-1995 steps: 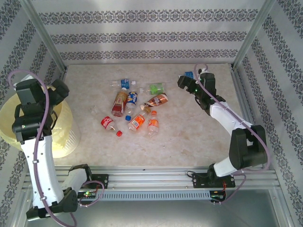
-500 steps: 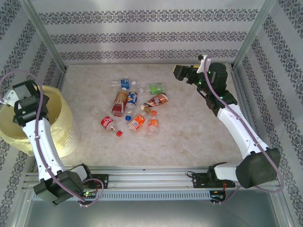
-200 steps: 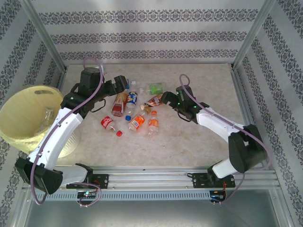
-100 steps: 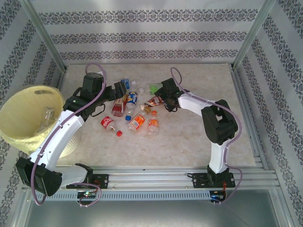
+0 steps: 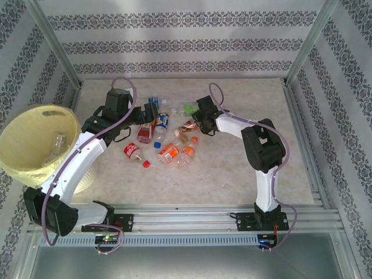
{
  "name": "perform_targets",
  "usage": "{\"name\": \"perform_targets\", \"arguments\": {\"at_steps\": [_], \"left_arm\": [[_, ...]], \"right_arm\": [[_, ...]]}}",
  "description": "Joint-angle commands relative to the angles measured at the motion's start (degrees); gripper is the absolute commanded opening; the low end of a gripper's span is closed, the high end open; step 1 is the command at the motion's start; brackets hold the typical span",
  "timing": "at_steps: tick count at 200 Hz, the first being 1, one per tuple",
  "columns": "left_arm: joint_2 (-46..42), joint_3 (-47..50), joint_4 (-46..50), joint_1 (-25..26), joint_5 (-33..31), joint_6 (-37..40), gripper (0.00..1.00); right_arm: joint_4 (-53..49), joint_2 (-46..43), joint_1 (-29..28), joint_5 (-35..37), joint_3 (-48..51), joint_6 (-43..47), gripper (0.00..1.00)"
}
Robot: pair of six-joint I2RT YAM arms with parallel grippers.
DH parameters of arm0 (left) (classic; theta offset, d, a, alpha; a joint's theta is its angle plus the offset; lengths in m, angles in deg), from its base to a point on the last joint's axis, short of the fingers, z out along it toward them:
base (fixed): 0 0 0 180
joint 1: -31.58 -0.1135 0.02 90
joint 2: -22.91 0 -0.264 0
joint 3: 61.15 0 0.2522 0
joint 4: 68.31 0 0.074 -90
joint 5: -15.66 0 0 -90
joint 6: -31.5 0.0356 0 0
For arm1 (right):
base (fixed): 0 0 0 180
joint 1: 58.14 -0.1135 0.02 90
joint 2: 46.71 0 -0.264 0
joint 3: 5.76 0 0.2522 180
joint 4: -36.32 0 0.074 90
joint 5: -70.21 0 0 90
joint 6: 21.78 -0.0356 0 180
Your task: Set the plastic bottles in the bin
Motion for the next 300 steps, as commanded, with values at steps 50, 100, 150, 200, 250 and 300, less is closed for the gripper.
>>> {"name": "perform_targets", "arguments": {"at_steps": [50,100,150,200,250,300], "left_arm": [[1.80,0.79,-5.26,0.43,10.17,4.51,1.00],[3.00,1.34,-7.86,0.56,12.28,4.51,1.00],[2.93,1.93,-10.90,0.51,17.51,5.25,1.00],[3.35,1.70,-15.20,1.39,25.51,7.12,1.00],[4.51,0.35,-15.45,2.12,28.49,11.44,1.00],[6.09,-3.66,-15.36,2.60,36.67,18.37,1.00]], "right_arm": [[11.84,-9.81,0.67,4.88,9.04,2.50,0.53],[20.55,-18.05,0.43,6.89,16.20,5.32,0.52],[30.40,-25.69,0.17,6.75,21.65,14.75,0.51],[33.70,-31.27,0.24,0.16,22.77,27.77,0.50],[32.81,-32.73,-0.14,-11.85,18.73,36.73,0.50],[28.63,-32.04,-2.21,-21.27,10.97,43.34,0.50]]}}
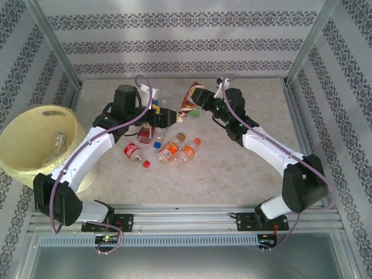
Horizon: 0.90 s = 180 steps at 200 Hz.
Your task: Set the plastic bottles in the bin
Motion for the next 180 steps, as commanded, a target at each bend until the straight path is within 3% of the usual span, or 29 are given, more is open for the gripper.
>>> {"name": "perform_targets", "arguments": {"at_steps": [1,55,84,159,180], "left_arm": [[0.60,-4.04,-2.05,1.04,5.52,5.97,1.00],[2.31,-6.38,-2.83,1.09,9.37,10.30,1.00],[1.78,-4.81,-3.52,1.07,3.56,11.52,0.99],[1.44,-0.97,-4.82,1.04,2.12,13.00,0.61],[0.40,0.27,-4.42,0.98,2.60,13.75,0.46]], "right_arm": [[-1.18,-0.04,-1.42,-6.79,-4.74,6.02,0.50],[-3.19,2.04,-3.06,-12.87,-10.21,6.23,0.51],[-3.17,3.18,-3.93,-15.11,-12.49,5.78,0.51],[-2.41,3.83,-5.73,-14.47,-14.80,6.38,0.52],[-2.73,3.69,-5.73,-13.72,-15.04,6.94,0.53]]}}
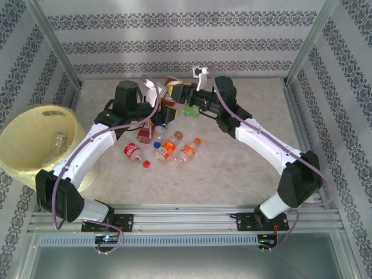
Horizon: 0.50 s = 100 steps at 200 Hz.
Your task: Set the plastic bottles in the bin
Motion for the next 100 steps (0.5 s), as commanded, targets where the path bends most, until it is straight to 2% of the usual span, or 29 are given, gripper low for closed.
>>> {"name": "perform_targets", "arguments": {"at_steps": [1,16,35,51,64,68,70,100], "left_arm": [[-1.47,1.71,-0.72,0.60,0.16,1.89,0.45],[-1.56,1.39,0.86,0.57,0.05,2.42,0.36],[-1.80,1.00,1.27,0.57,-0.82,2.03,0.31],[-2.42,1.07,0.10,0.56,-3.26,1.03,0.28],[-3.17,0.92,-0.16,0.51,-8.76,-0.45,0.30],[-3.46,0.75,0.07,0.56,-11.05,-0.91,0.31],[-3.63,0.70,0.21,0.55,-12.31,-1.19,0.31],[-6.19,-2.77,7.21,0.05,-30.94,-3.89,0.31]], "right_arm": [[1.05,-0.20,-0.38,0.53,-2.07,1.25,0.53],[1.04,-0.03,-0.38,-0.26,-2.51,1.30,0.54],[1.04,0.15,-0.40,-1.78,-3.21,1.45,0.59],[0.84,-0.14,-0.38,-2.15,-3.40,2.46,0.74],[-0.17,-0.97,-0.29,-0.74,-3.40,3.77,0.85],[-0.61,-1.34,-0.23,-0.08,-3.36,4.17,0.96],[-0.75,-1.52,-0.21,0.31,-3.32,4.57,0.97],[-1.71,-5.75,0.64,9.76,-0.24,7.66,0.98]]}}
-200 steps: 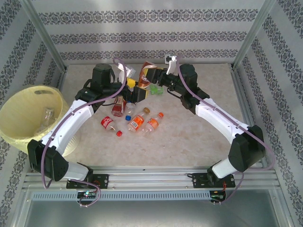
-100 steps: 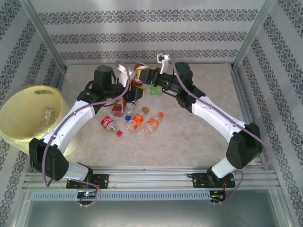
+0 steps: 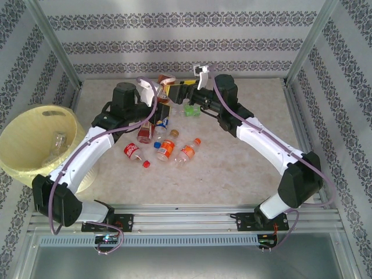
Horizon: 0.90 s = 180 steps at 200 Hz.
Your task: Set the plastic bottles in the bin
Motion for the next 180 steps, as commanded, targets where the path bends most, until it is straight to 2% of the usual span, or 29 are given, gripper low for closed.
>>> {"name": "perform_targets", "arguments": {"at_steps": [1,10,25,40,71,100,117,146,180], "left_arm": [[-3.23,-3.64,6.26,0.10,-17.60,-2.86,0.31],[-4.16,-5.35,9.18,0.11,-25.41,-4.41,0.31],[-5.23,-8.39,14.85,0.04,-41.97,-8.52,0.32],[-5.97,-11.50,20.54,-0.21,-53.61,-10.04,0.32],[-8.56,-15.11,26.70,-0.95,-64.40,-11.05,0.32],[-10.93,-16.66,29.92,-1.98,-78.52,-11.44,0.33],[-12.27,-16.54,31.00,-5.69,-80.46,-11.29,0.33],[-14.80,-14.62,34.98,-17.27,-73.11,-14.00,0.33],[-18.94,-8.76,35.53,-29.28,-70.25,-15.15,0.33]], "right_arm": [[0.84,-5.11,0.57,8.01,1.36,3.66,0.98],[1.34,-6.32,1.16,10.61,3.03,4.14,0.98],[0.80,-7.96,2.28,14.52,5.01,5.49,0.98],[0.03,-9.28,3.23,18.07,6.96,6.40,0.98],[-0.40,-10.83,5.82,20.46,9.91,3.68,0.98],[-0.86,-10.74,7.86,18.95,10.55,0.79,0.98],[-0.94,-10.27,8.49,17.72,10.38,-0.33,0.98],[-0.99,-9.68,8.89,16.50,9.82,-1.08,0.98],[-1.62,-8.89,9.24,15.47,8.48,-1.08,0.98]]}}
